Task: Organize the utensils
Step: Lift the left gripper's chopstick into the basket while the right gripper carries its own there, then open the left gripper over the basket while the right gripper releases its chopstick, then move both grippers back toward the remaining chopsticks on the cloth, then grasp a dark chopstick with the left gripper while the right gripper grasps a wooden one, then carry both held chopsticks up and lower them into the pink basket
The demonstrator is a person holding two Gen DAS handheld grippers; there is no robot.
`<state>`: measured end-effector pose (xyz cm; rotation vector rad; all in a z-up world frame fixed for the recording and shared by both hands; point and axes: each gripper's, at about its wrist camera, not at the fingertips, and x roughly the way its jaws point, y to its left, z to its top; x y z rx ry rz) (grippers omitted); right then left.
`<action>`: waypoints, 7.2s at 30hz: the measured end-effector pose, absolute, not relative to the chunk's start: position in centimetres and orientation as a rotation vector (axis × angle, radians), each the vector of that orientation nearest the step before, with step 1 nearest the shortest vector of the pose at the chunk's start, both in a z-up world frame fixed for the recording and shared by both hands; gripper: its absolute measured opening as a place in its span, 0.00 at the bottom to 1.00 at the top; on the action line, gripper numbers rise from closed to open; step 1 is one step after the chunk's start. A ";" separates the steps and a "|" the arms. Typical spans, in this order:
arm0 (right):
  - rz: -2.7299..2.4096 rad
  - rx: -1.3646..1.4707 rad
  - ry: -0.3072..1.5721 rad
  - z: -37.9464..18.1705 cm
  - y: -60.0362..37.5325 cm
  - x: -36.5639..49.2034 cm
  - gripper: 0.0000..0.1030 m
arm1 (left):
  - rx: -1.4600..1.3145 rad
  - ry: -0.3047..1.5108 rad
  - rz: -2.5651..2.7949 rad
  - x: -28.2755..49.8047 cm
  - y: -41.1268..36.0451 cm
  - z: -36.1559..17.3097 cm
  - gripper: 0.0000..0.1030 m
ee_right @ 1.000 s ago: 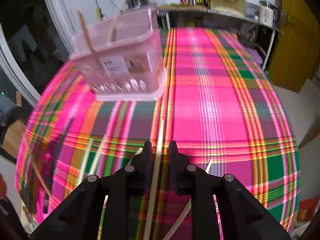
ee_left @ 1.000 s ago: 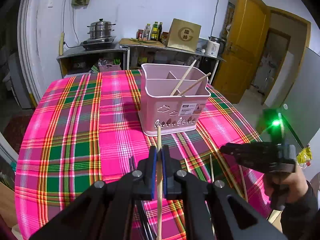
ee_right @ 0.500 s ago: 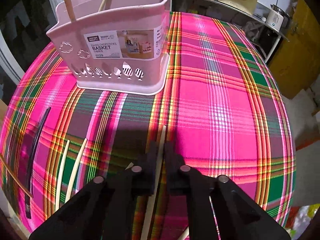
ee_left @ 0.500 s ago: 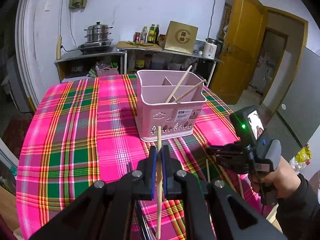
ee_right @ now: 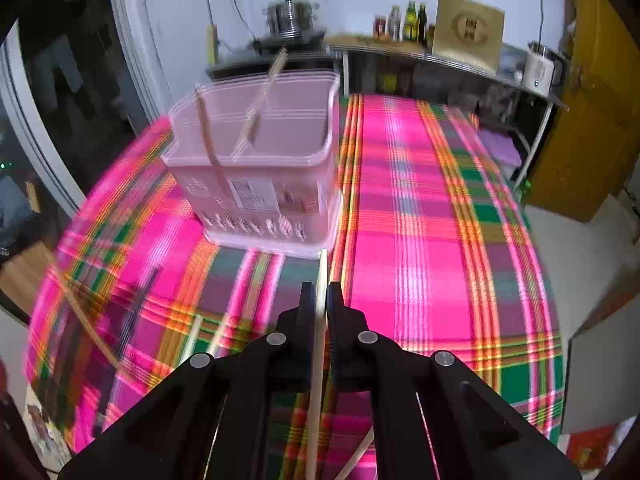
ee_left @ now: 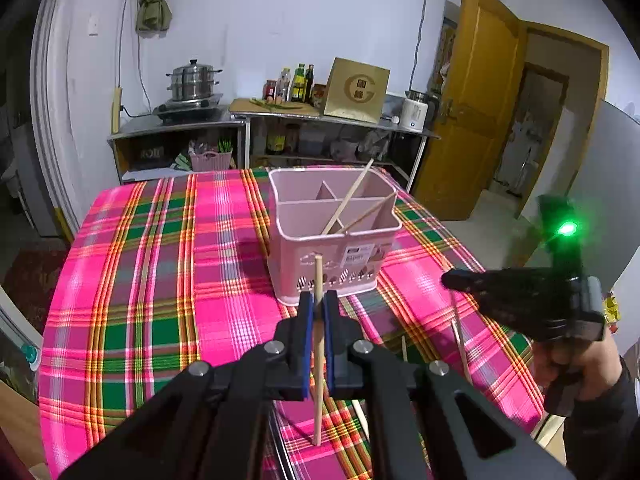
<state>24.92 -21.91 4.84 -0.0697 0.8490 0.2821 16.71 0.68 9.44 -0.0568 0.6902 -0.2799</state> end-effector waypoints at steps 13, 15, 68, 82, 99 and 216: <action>0.335 -0.010 0.659 10.9 -22.1 22.2 0.05 | -0.023 0.635 -0.290 17.1 -0.3 12.4 0.05; 0.344 -0.003 0.646 11.4 -22.0 22.1 0.05 | -0.021 0.622 -0.294 17.4 -0.5 13.2 0.05; 0.421 0.076 0.708 9.2 -16.6 36.6 0.06 | -0.053 0.669 -0.284 32.0 0.1 10.1 0.05; 0.405 0.079 0.671 9.8 -19.0 32.6 0.22 | -0.064 0.661 -0.272 28.4 0.9 9.7 0.24; 0.348 0.082 0.671 4.9 -24.2 17.7 0.29 | -0.070 0.661 -0.298 14.5 1.3 5.3 0.24; 0.331 0.063 0.771 5.7 -19.9 21.7 0.04 | -0.042 0.766 -0.220 16.6 4.4 6.1 0.05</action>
